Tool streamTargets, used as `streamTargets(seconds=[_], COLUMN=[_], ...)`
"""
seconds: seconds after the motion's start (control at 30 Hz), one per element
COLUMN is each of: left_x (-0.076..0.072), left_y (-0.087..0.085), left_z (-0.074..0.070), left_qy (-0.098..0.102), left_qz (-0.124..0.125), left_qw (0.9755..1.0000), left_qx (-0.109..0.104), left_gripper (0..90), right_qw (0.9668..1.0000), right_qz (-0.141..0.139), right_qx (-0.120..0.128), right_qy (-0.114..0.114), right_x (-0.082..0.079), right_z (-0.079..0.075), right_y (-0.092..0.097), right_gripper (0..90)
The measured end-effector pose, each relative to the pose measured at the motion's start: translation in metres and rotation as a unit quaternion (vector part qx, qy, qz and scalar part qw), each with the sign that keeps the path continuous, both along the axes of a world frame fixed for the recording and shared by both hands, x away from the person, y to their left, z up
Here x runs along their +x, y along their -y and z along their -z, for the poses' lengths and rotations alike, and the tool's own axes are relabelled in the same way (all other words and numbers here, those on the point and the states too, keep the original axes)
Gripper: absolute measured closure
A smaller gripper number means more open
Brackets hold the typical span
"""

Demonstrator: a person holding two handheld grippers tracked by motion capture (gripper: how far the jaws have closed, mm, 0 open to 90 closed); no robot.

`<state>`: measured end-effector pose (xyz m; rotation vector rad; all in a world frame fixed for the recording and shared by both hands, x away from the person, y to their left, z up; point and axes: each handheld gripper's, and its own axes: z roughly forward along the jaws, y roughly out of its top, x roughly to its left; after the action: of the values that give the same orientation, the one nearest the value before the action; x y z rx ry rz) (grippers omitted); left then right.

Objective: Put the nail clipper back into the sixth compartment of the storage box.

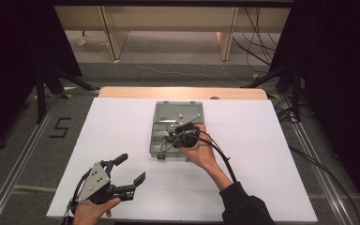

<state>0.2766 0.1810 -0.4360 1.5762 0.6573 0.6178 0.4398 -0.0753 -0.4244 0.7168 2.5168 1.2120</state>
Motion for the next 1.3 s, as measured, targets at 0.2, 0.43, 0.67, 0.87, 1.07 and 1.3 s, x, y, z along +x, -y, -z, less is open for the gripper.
streamTargets(seconds=[0.2, 0.43, 0.67, 0.87, 1.07, 1.3], left_x=[0.000, 0.000, 0.000, -0.001, -0.001, 0.000], left_y=[0.000, 0.000, 0.000, 0.000, 0.000, 0.000], left_z=[0.000, 0.000, 0.000, 0.000, 0.000, 0.000], left_qy=[0.000, -0.001, 0.000, -0.002, -0.001, -0.001], left_qz=[0.000, 0.001, 0.000, 0.000, 0.001, 0.000], left_qw=[1.0000, 1.0000, 1.0000, 1.0000, 1.0000, 1.0000], left_qx=[0.000, 0.000, 0.000, 0.000, 0.000, 0.000], left_gripper=[16.4, 16.4, 16.4, 16.4, 16.4, 16.4], right_qw=[1.0000, 0.9999, 0.9996, 0.9997, 0.9994, 0.9989], right_qz=[0.007, 0.011, 0.014, 0.019, 0.018, 0.022], right_qx=[0.004, 0.005, -0.003, 0.002, -0.007, -0.022], right_qy=[0.001, -0.004, -0.023, -0.015, -0.029, -0.034], right_x=[0.002, 0.004, 0.005, 0.007, 0.007, 0.008], right_z=[0.003, 0.006, 0.009, 0.014, 0.017, 0.022], right_y=[-0.002, -0.002, -0.002, -0.004, -0.004, -0.005], right_gripper=[77.2, 77.1, 77.1, 77.1, 77.1, 77.1])
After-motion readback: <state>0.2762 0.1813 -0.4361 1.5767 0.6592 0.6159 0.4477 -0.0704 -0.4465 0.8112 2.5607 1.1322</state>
